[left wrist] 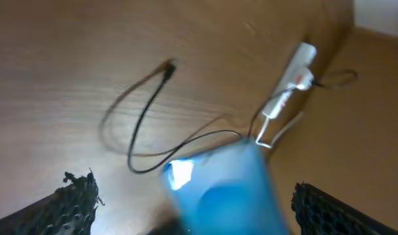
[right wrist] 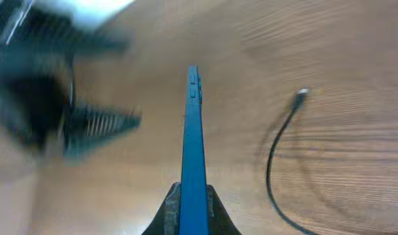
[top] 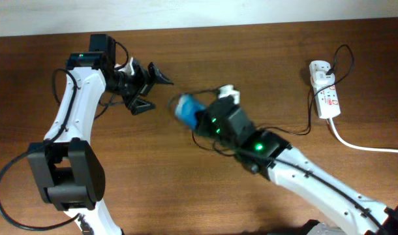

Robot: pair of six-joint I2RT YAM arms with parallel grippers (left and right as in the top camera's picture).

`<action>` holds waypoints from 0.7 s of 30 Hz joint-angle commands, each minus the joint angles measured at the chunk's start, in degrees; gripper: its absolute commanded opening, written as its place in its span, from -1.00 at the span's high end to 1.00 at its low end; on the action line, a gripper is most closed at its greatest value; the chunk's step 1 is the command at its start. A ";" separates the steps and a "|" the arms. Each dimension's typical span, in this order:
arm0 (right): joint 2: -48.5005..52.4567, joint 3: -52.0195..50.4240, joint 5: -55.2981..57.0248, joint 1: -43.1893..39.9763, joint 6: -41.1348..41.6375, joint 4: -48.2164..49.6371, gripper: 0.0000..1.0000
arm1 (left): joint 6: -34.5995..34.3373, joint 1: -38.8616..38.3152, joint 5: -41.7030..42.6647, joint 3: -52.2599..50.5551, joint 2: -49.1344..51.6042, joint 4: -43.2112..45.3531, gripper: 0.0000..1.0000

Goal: Plug charger to phone and switch on socket

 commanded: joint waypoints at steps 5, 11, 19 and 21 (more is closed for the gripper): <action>-0.46 0.63 -11.32 -9.07 30.32 8.92 0.92 | 14.91 -1.99 13.31 -0.81 -0.52 6.93 -0.85; -0.37 0.61 -15.15 -9.07 46.73 16.33 0.92 | -6.64 -5.73 16.41 -1.27 -0.46 21.90 -0.88; 8.37 0.63 -8.68 -9.03 46.23 21.66 0.92 | -30.18 -6.40 22.77 -1.27 -0.46 21.49 -0.75; 11.63 0.63 -8.85 -8.31 46.23 27.21 0.92 | -31.23 -6.40 22.84 -1.27 -0.46 21.49 -0.46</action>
